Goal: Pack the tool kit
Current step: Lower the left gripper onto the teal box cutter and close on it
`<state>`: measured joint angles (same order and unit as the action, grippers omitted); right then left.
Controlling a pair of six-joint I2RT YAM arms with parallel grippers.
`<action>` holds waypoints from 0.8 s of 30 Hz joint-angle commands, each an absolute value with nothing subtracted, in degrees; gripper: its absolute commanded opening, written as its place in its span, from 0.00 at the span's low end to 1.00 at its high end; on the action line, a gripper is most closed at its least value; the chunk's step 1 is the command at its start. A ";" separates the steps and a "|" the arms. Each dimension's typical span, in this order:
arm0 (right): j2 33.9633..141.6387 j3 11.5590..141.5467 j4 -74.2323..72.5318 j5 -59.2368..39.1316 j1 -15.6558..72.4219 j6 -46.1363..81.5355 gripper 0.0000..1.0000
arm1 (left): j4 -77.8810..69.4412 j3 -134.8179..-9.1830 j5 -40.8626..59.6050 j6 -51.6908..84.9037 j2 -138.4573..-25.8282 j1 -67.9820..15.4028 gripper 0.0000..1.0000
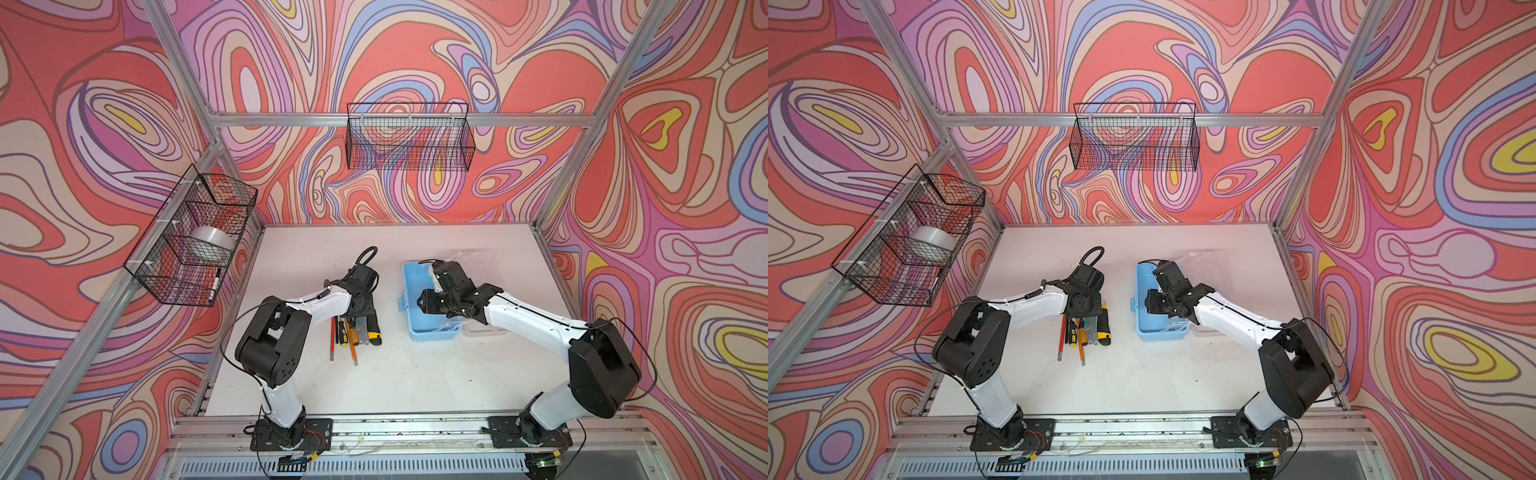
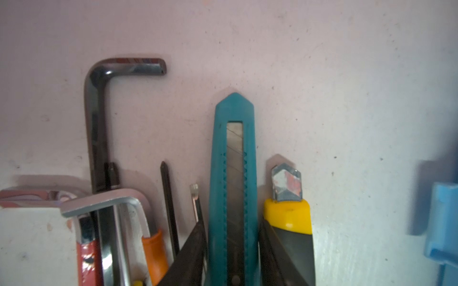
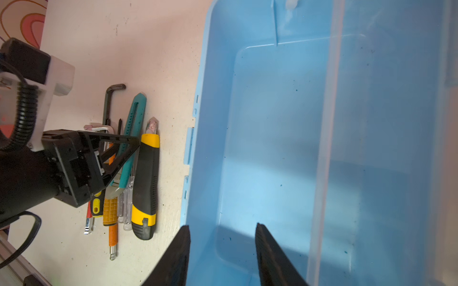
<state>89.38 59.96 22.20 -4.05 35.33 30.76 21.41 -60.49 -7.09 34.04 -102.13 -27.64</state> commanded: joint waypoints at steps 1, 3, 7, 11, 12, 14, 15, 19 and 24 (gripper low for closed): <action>90.47 59.83 21.45 -3.81 35.65 30.74 0.45 | 22.23 -61.26 -6.56 33.15 -103.94 -27.18 0.38; 90.53 59.80 21.35 -3.90 35.66 30.74 0.45 | 22.22 -61.50 -6.56 33.24 -104.06 -27.25 0.39; 90.57 59.85 21.31 -3.83 35.60 30.76 0.45 | 22.10 -61.60 -6.73 33.18 -103.84 -27.21 0.39; 90.73 59.94 21.07 -3.86 35.60 30.76 0.45 | 22.17 -61.70 -6.66 33.20 -103.78 -27.31 0.35; 90.86 60.12 21.09 -3.80 35.61 30.73 0.45 | 22.36 -61.81 -6.75 33.16 -103.77 -27.16 0.33; 91.04 60.37 21.20 -3.87 35.56 30.57 0.45 | 22.72 -62.09 -6.85 33.09 -103.87 -27.25 0.31; 91.20 60.50 21.27 -3.89 35.55 30.55 0.45 | 22.86 -62.09 -6.85 33.09 -103.89 -27.22 0.29; 91.16 60.95 21.51 -3.83 35.56 30.50 0.45 | 22.85 -62.09 -6.81 33.09 -103.32 -27.16 0.27; 90.27 61.09 21.64 -3.19 35.56 30.48 0.45 | 23.44 -62.36 -6.60 32.97 -101.51 -27.24 0.25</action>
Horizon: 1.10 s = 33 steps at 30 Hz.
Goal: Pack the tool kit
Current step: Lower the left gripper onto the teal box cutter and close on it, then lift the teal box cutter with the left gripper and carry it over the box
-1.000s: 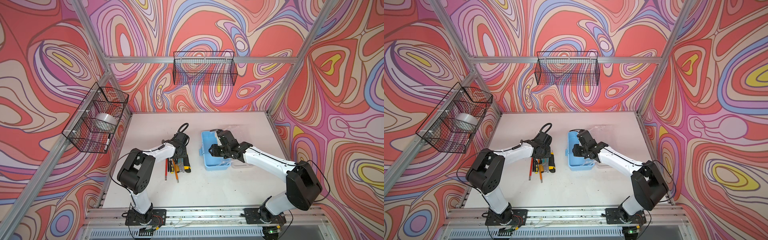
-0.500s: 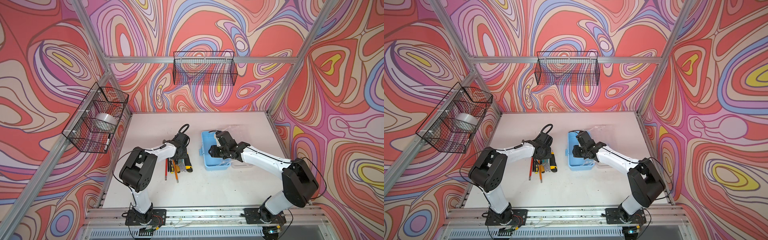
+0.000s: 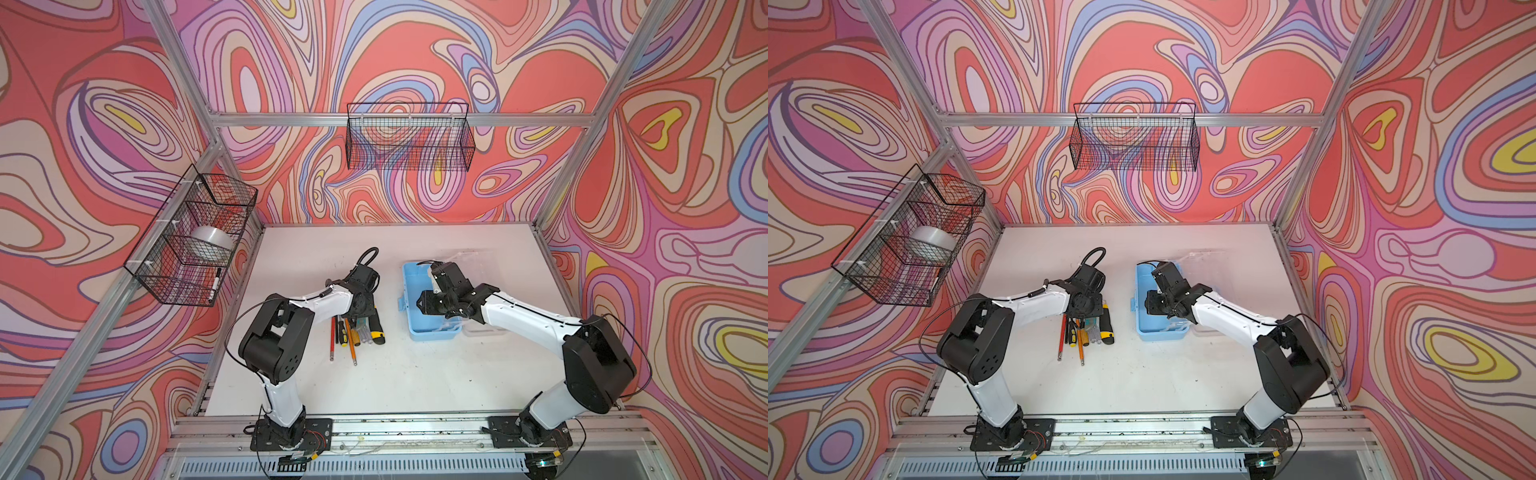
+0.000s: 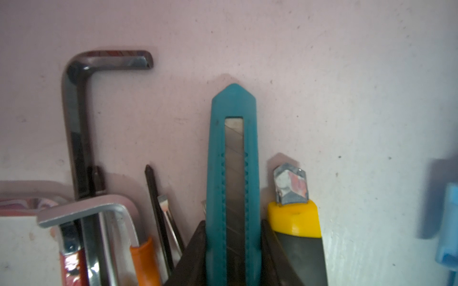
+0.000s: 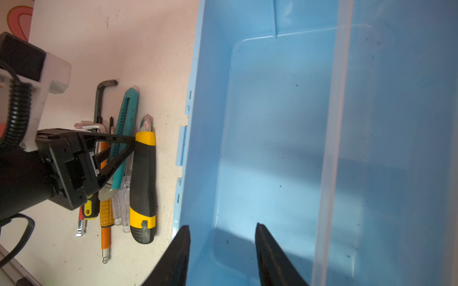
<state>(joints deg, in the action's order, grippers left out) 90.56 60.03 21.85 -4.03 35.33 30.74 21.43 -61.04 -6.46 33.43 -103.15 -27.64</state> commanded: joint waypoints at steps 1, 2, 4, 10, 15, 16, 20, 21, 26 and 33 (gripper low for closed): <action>90.02 61.11 21.66 -3.04 35.58 30.51 0.45 | 23.61 -62.47 -6.58 32.88 -101.07 -27.27 0.24; 89.76 61.00 21.71 -2.95 35.59 30.63 0.45 | 23.86 -62.64 -6.58 32.92 -100.54 -27.25 0.24; 89.07 60.92 21.71 -2.78 35.53 31.00 0.45 | 24.41 -62.62 -6.41 33.00 -99.34 -27.29 0.24; 84.70 60.19 21.33 -1.15 35.55 31.98 0.45 | 25.66 -62.73 -4.74 33.69 -94.58 -27.57 0.23; 79.88 60.02 22.78 1.96 35.47 31.87 0.45 | 26.33 -64.23 -3.89 35.02 -91.11 -30.95 0.20; 79.10 60.20 23.38 2.76 35.47 31.74 0.45 | 26.75 -65.10 -3.94 35.24 -90.74 -31.96 0.20; 75.87 60.38 25.56 5.18 35.01 31.53 0.45 | 26.76 -67.27 -2.81 37.07 -89.32 -35.24 0.20; 74.98 60.50 26.04 5.89 34.91 31.47 0.45 | 26.26 -67.39 -1.78 37.64 -88.81 -35.71 0.20; 68.35 61.09 29.10 10.36 34.18 30.37 0.45 | 23.62 -69.86 -0.63 40.79 -87.64 -39.79 0.21; 62.92 63.19 33.00 13.76 33.51 29.13 0.44 | 16.35 -75.50 1.16 46.18 -94.45 -45.86 0.22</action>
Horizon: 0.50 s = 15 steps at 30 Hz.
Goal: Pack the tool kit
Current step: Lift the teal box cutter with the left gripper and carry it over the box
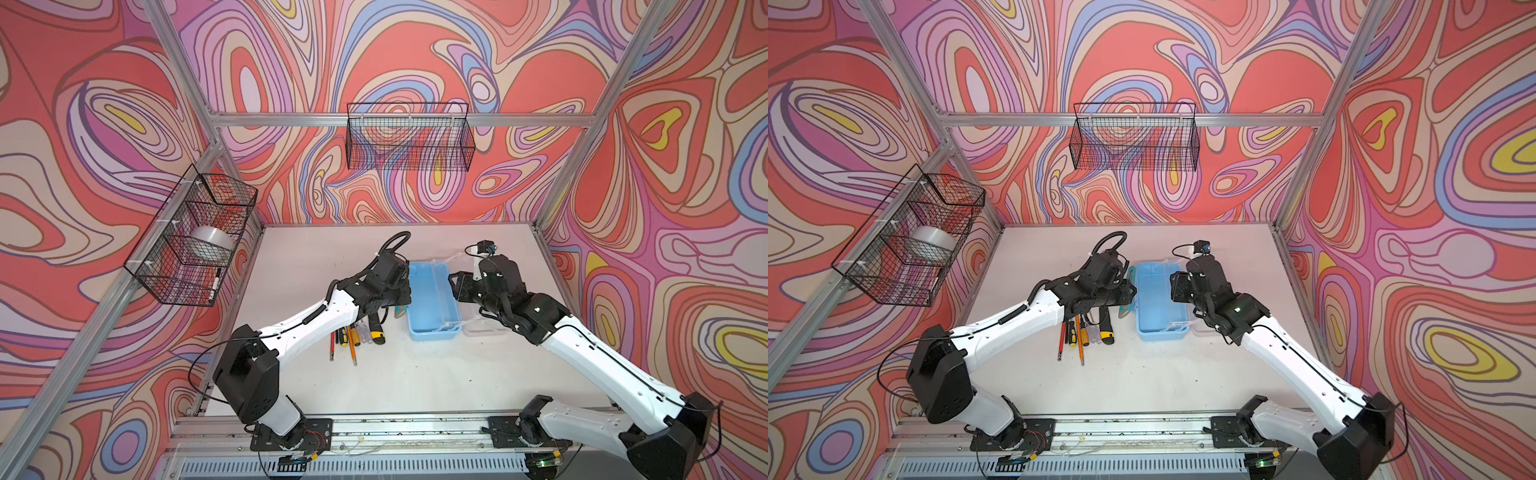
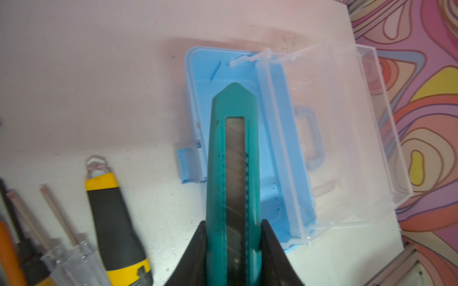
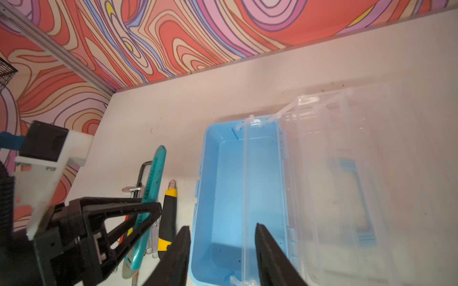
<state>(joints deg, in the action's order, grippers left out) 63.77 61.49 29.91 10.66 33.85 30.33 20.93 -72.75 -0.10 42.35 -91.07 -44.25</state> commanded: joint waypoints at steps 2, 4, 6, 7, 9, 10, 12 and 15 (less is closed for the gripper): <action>61.89 62.90 33.05 13.90 33.45 29.43 0.45 | 15.56 -77.81 1.86 47.75 -97.74 -47.16 0.22; 60.89 62.38 32.84 13.80 33.41 29.64 0.45 | 12.80 -80.74 1.29 48.75 -100.88 -48.58 0.22; 60.27 61.99 33.03 13.85 33.41 29.69 0.45 | 12.06 -83.18 -0.67 49.31 -103.44 -50.02 0.22; 59.97 61.93 33.11 13.83 33.46 29.75 0.44 | 11.43 -83.96 -0.91 49.99 -104.47 -50.42 0.22; 59.23 61.32 33.06 13.90 33.47 29.86 0.45 | 9.27 -85.26 -0.40 51.96 -106.73 -50.86 0.22; 58.93 61.08 33.11 13.85 33.40 29.88 0.45 | 8.88 -86.34 -0.30 52.52 -107.99 -51.14 0.22; 58.63 60.65 33.11 13.70 33.46 29.64 0.45 | 10.55 -89.61 -0.44 52.48 -110.57 -51.52 0.22; 58.39 60.18 33.40 13.92 33.40 29.28 0.45 | 10.00 -91.77 -0.83 53.30 -113.35 -51.77 0.23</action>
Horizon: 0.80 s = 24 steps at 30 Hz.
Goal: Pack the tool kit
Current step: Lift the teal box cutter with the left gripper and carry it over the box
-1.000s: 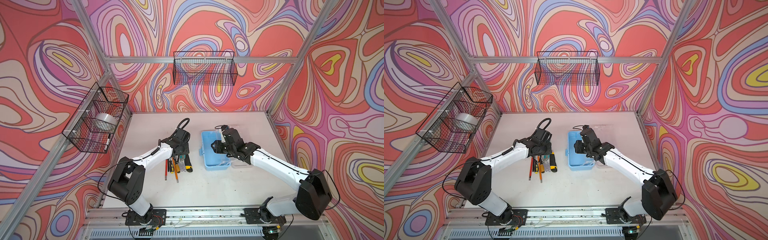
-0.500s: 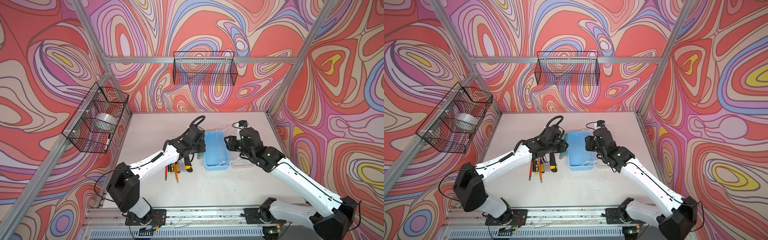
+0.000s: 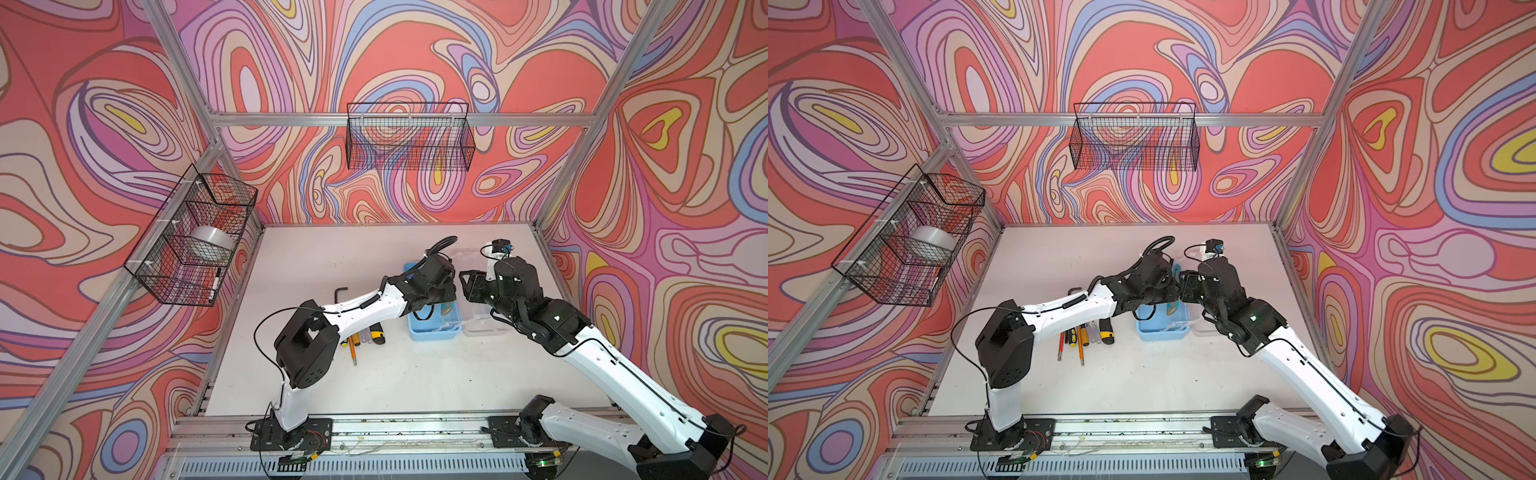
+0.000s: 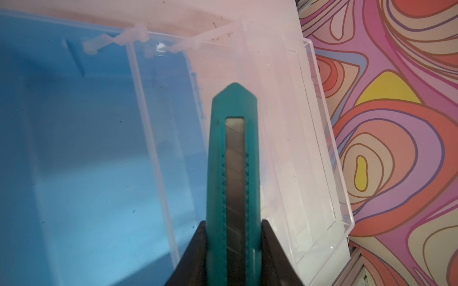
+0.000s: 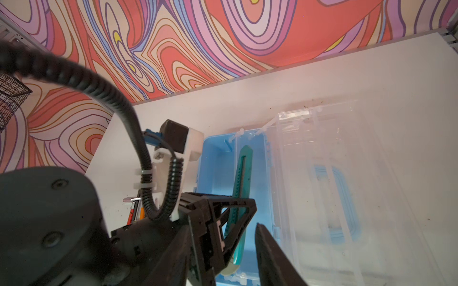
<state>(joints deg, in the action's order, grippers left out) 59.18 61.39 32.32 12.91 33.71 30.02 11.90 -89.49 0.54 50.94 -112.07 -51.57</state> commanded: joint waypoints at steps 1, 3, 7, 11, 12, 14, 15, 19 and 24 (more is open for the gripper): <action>58.15 59.88 33.25 14.08 33.37 29.18 0.45 | 10.16 -92.53 -0.95 53.51 -114.30 -51.84 0.23; 57.92 59.35 33.01 14.12 33.31 28.88 0.45 | 10.80 -93.84 -1.39 53.82 -115.75 -51.77 0.24; 58.09 58.70 32.99 14.29 33.31 28.65 0.45 | 9.78 -94.16 -2.22 55.28 -118.04 -51.81 0.24; 58.73 57.95 32.70 13.31 33.20 28.72 0.45 | 10.25 -96.24 -2.45 56.22 -120.67 -51.86 0.26; 58.80 57.92 32.63 13.28 33.23 28.95 0.45 | 10.37 -96.85 -2.70 56.33 -121.29 -51.86 0.27; 58.67 57.54 32.27 12.94 33.15 29.16 0.46 | 10.75 -98.17 -2.81 56.02 -122.38 -51.86 0.30; 58.59 57.24 32.00 12.87 33.13 29.31 0.46 | 11.34 -98.91 -2.81 55.84 -122.84 -51.86 0.35; 58.64 56.64 31.82 12.65 33.16 29.51 0.48 | 11.83 -99.54 -2.71 56.19 -123.73 -51.86 0.48; 59.47 56.61 31.21 11.93 33.13 29.39 0.49 | 10.42 -99.32 -2.06 56.60 -124.10 -51.86 0.53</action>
<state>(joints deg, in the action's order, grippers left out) 59.02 57.08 32.60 12.67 33.32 29.47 10.87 -98.02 -1.56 55.55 -123.04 -51.70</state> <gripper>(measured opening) 0.487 0.527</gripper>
